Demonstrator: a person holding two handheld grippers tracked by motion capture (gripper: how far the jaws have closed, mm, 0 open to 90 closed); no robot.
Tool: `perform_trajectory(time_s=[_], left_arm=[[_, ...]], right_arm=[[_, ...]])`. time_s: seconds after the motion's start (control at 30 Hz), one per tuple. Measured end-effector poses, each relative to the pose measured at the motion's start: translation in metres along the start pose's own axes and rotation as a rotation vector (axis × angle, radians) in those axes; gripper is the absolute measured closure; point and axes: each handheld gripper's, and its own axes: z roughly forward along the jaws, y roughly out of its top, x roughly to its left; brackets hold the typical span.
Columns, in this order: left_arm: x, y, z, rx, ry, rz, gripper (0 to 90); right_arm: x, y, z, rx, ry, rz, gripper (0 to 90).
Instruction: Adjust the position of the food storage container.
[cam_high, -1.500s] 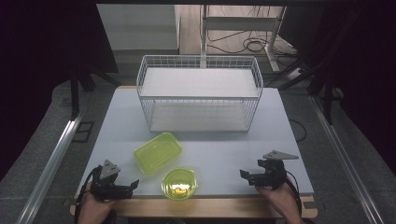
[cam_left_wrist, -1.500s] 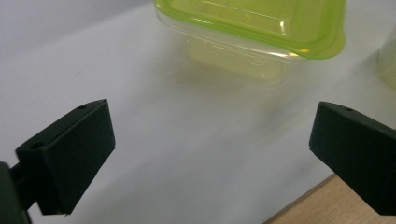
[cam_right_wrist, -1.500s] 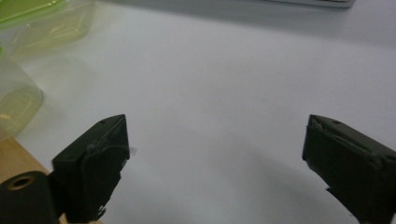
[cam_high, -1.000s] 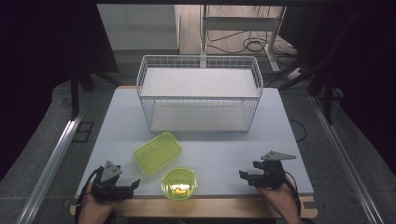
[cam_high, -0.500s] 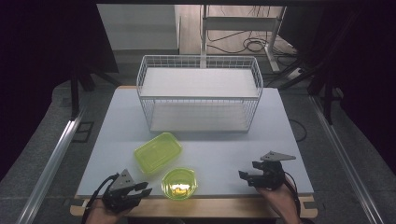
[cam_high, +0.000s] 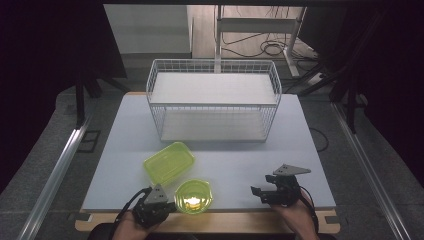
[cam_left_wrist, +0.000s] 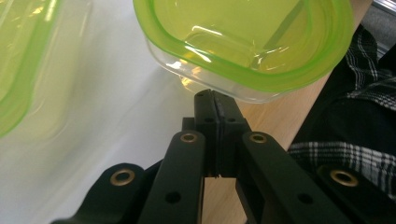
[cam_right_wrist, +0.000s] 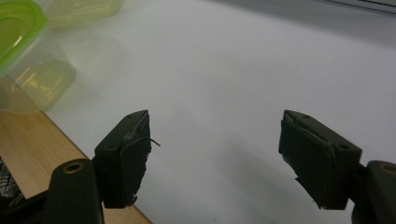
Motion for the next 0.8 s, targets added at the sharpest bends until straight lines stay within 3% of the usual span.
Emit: perform_trajectory(time_s=[0.3, 0.57, 0.8], left_arm=[[-0.002, 0.022, 0.028, -0.004, -0.023, 0.009, 89.7], [-0.008, 0.043, 0.049, -0.009, -0.041, 0.044, 89.7], [-0.011, 0.058, 0.067, -0.034, -0.072, 0.036, 89.7]], right_arm=[[0.001, 0.0, 0.0, 0.004, 0.005, -0.003, 25.4], [-0.001, 0.0, 0.0, 0.008, 0.009, 0.002, 27.0], [-0.003, 0.001, -0.003, 0.012, 0.004, -0.005, 32.7]])
